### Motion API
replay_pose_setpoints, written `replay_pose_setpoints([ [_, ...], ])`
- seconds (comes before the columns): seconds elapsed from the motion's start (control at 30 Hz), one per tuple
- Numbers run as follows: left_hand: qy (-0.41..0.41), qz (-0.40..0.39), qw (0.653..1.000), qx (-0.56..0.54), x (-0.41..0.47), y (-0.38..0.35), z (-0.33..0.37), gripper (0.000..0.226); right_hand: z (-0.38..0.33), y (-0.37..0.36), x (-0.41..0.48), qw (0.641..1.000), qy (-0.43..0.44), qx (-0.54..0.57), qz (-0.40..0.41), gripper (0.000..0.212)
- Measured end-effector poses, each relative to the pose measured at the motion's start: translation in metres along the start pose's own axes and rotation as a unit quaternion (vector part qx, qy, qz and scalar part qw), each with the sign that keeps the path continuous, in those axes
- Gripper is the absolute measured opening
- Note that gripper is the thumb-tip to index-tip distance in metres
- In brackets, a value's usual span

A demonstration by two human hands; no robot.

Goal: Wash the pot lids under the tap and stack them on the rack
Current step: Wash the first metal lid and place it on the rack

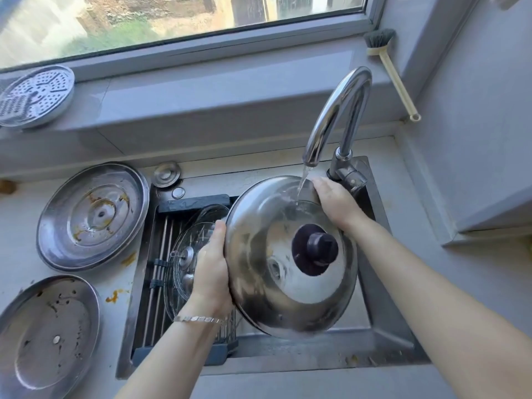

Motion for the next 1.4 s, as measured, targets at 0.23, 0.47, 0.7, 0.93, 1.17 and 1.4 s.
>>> replay_pose_setpoints([
  [0.23, -0.03, 0.002, 0.996, 0.079, -0.003, -0.027, 0.005, 0.054, -0.079, -0.062, -0.036, 0.937, 0.234, -0.257, -0.034, 0.063],
  [0.47, -0.056, 0.054, 0.994, 0.082, -0.006, -0.013, 0.007, 0.055, -0.035, -0.027, -0.016, 0.984, 0.055, -0.163, -0.054, 0.051],
  [0.7, -0.095, 0.123, 0.987, 0.03, 0.0, -0.009, 0.028, 0.047, -0.034, -0.036, -0.043, 0.96, 0.067, -0.271, -0.023, 0.034],
  [0.93, -0.085, 0.169, 0.982, 0.01, 0.001, -0.007, 0.029, 0.041, -0.038, -0.044, -0.017, 0.988, -0.03, -0.153, -0.003, 0.025],
  [1.17, -0.09, 0.141, 0.985, -0.034, -0.004, -0.004, 0.039, 0.04, -0.022, -0.047, -0.019, 0.954, -0.068, 0.245, -0.157, 0.018],
  [1.4, -0.073, 0.148, 0.985, -0.042, -0.002, 0.007, 0.031, 0.041, -0.018, -0.047, -0.019, 0.964, -0.056, 0.255, -0.052, 0.037],
])
Point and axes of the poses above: each hand's wrist, its own x-axis towards the middle knuckle, its own y-axis out of the back of the hand, z = x × y, the point moved 5 cm from there along x, towards the middle knuckle, and after that the axes turned 8 degrees about -z, right-handed, at the moved point
